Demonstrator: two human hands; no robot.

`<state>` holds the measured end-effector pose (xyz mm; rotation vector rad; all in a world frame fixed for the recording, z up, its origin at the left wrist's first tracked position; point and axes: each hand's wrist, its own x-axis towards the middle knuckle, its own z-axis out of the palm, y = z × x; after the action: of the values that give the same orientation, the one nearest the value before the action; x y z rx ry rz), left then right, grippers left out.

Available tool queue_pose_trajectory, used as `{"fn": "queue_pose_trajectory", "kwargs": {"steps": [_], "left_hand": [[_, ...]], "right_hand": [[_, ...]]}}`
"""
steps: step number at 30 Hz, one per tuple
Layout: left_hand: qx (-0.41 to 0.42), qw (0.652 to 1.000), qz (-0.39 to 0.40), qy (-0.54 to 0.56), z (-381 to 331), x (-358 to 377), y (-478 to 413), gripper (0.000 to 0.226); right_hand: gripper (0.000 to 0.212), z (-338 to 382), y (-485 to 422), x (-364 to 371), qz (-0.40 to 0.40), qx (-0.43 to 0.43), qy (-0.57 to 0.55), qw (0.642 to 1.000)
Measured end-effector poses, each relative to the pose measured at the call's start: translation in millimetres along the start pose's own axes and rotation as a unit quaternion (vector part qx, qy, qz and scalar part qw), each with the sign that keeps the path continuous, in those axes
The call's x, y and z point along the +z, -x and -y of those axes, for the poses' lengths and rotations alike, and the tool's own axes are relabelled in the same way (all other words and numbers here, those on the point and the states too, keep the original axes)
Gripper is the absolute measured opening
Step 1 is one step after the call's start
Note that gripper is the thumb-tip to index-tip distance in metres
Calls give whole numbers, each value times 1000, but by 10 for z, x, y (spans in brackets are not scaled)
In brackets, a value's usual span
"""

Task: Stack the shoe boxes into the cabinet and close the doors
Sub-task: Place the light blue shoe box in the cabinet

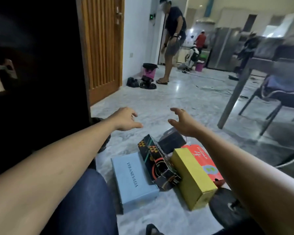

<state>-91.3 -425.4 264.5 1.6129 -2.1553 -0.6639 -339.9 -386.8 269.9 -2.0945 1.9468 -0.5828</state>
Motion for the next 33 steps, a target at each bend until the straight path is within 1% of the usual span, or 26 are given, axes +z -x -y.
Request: {"fn": "queue_pose_trajectory", "kwargs": {"steps": [3,7,9,13,17,21,24,27,29,33], "left_hand": [[21,999,38,9,-152,476,-213,72],[33,996,81,-17,-237,1162,-399,70],[18,995,98,-9,-201,1482,-458,68],[-36,993,111,-10,51,1996,-429,77],[-121,987,105,-24,598,2259,-263,74],[-191,971,125,-69,1138,2377,-77,75],[-228,960,140,-88,1455,2496,3,76],[-245,955,151,-68,1656,2657,30,79],[-245,956,156,-43,1727,2764,30,77],[-235,964,125,0,1776,2896,10,70]], "right_hand": [[58,-505,117,-33,-15,59,1,998],[58,-1131,298,146,-15,123,-12,992],[58,-1396,378,324,-4,145,-32,989],[57,-1700,557,883,28,150,-63,986],[55,-1671,726,1613,86,125,-95,984],[49,-1415,865,2307,143,108,-171,969],[54,-1255,977,2784,191,120,-201,953],[61,-1130,1042,3065,230,129,-208,942],[61,-1081,1037,3191,230,134,-215,940],[59,-1070,983,3344,223,150,-225,937]]}}
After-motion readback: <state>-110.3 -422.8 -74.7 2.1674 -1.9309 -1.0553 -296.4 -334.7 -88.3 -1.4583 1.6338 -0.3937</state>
